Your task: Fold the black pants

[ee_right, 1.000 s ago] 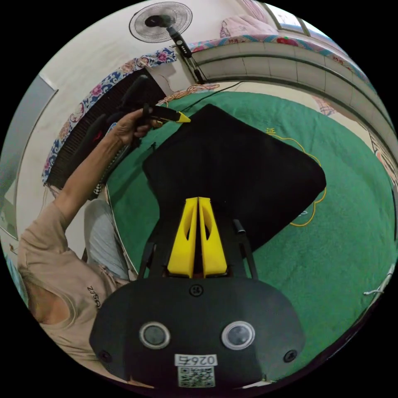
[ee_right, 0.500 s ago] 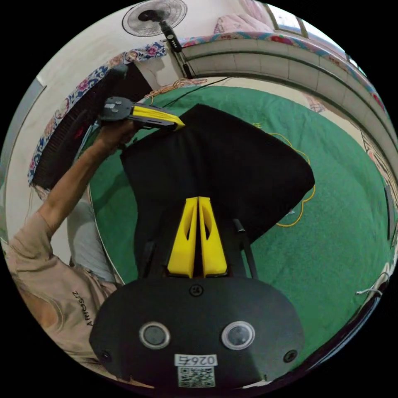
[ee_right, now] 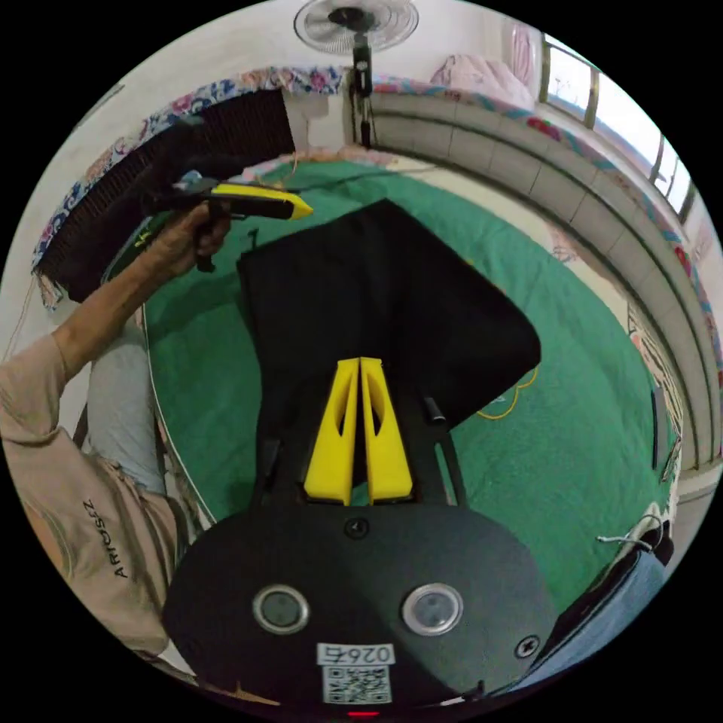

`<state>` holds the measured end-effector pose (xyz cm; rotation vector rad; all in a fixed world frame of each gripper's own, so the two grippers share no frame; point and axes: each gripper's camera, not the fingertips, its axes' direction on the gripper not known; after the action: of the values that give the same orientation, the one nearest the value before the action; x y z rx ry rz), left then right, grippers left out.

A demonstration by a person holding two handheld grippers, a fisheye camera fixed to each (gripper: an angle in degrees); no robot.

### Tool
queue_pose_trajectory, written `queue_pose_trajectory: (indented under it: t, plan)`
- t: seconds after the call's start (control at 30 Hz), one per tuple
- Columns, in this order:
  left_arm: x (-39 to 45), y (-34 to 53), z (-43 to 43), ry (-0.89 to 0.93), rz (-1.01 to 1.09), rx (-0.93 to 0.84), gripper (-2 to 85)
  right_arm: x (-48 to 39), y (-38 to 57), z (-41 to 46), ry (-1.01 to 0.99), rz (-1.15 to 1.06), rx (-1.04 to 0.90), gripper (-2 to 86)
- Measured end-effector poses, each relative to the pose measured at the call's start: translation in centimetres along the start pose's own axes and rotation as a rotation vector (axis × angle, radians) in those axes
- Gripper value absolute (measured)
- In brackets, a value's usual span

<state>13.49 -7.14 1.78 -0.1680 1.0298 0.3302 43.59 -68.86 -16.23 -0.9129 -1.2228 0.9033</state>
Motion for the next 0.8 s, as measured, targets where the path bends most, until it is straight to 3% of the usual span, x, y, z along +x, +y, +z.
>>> queue_pose_trajectory:
  t: [0.07,0.13,0.17,0.23,0.3,0.43,0.6,0.7,0.73,0.8]
  plan:
    - [-1.7,0.7,-1.3,0.013,-0.003,0.104,7.1,1.8,1.7,-3.1,-0.026,0.027,0.188,-1.0]
    - [-3.0,0.7,-0.6,0.041,0.011,0.095,22.0,4.2,4.0,-5.7,-0.099,0.056,0.377,-0.8]
    - [-4.1,0.6,0.5,0.057,-0.023,0.056,23.0,6.4,5.0,-6.5,-0.166,0.104,0.423,-0.5]
    - [-6.1,0.6,2.2,0.114,-0.096,0.001,23.0,10.0,6.2,-6.9,-0.263,0.188,0.432,0.6]
    - [-8.2,1.1,3.7,0.200,-0.196,-0.002,21.6,15.3,8.1,-6.6,-0.333,0.364,0.404,7.1]
    - [-10.9,1.6,8.5,0.385,-0.315,-0.100,20.6,22.2,10.8,-4.3,-0.422,0.619,0.240,12.6]
    - [-10.4,0.7,9.5,0.355,-0.243,-0.117,21.6,25.7,11.3,0.4,-0.644,0.675,0.130,15.2]
    - [-9.7,0.0,10.1,0.303,-0.186,-0.135,18.0,26.0,10.8,1.2,-0.632,0.671,0.177,14.4]
    - [-9.5,-0.4,10.4,0.314,-0.165,-0.152,14.0,26.1,10.8,1.1,-0.628,0.668,0.188,14.4]
    - [-9.8,-0.8,11.6,0.405,-0.208,-0.201,14.1,26.8,11.2,0.8,-0.640,0.671,0.220,14.5]
